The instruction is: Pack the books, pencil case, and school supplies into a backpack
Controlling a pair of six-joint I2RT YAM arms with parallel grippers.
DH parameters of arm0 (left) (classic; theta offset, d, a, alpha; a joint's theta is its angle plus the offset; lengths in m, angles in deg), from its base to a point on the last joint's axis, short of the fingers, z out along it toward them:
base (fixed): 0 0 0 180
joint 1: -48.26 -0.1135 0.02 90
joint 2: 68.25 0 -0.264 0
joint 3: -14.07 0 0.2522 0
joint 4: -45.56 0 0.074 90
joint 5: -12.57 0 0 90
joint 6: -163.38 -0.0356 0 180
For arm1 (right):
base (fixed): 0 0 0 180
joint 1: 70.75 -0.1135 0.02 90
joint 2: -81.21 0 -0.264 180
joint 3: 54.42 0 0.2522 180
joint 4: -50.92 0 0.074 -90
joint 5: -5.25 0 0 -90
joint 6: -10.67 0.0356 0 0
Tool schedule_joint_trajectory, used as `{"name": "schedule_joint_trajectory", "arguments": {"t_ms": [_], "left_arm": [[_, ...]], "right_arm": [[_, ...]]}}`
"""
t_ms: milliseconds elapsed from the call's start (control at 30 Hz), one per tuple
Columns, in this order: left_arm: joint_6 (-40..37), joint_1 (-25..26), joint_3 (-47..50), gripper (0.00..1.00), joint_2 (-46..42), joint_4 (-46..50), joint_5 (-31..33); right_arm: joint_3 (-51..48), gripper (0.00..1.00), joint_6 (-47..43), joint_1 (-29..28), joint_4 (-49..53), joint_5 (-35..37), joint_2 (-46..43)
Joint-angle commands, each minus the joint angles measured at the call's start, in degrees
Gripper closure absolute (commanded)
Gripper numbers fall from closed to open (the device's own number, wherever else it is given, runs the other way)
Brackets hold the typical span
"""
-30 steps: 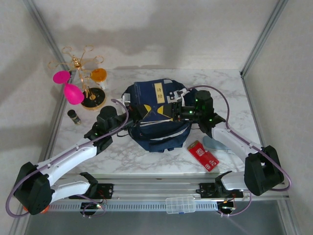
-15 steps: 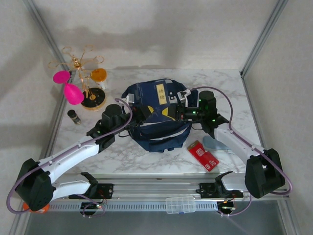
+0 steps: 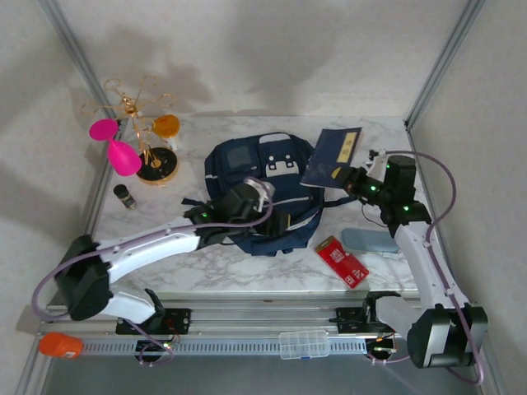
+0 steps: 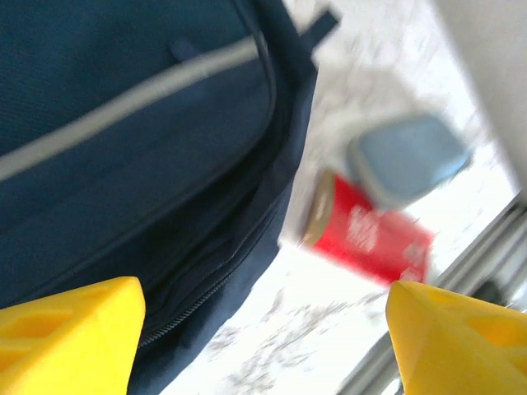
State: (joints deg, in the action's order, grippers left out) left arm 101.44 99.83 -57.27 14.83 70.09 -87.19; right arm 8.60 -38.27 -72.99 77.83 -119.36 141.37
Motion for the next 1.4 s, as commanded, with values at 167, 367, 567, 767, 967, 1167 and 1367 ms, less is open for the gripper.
{"name": "schedule_joint_trajectory", "arguments": {"t_ms": [167, 367, 567, 767, 967, 1167, 1367], "left_arm": [[-13.68, 1.82, -13.10, 0.24, 16.71, 12.65, 12.23], [-17.17, 2.05, -16.79, 0.46, 21.79, 12.52, 11.40], [-19.77, 1.87, -19.17, 0.85, 21.53, 13.90, 12.93], [-17.93, 0.99, -26.92, 1.00, 18.42, 19.61, 20.20], [-17.30, 0.59, -33.81, 1.00, 12.25, 15.87, 28.37], [-13.18, 0.55, -43.99, 1.00, 14.91, 18.66, 37.08], [-11.02, 0.72, -46.48, 1.00, 16.01, 18.09, 36.60]], "right_arm": [[-3.21, 1.00, -2.81, 5.35, 1.68, 0.34, -1.78], [-5.20, 1.00, -2.82, 6.62, 0.47, -1.50, -1.84], [-4.84, 1.00, -4.09, 6.64, 1.45, -1.73, -1.50], [-3.17, 1.00, -2.92, 6.59, 5.89, -3.13, -3.31], [-2.85, 1.00, -4.06, 6.20, 14.18, 0.56, -11.89], [-6.25, 1.00, -4.02, 4.21, 18.89, -3.60, -15.10], [-11.77, 1.00, 2.25, -5.20, 10.39, -7.33, -14.04]]}}
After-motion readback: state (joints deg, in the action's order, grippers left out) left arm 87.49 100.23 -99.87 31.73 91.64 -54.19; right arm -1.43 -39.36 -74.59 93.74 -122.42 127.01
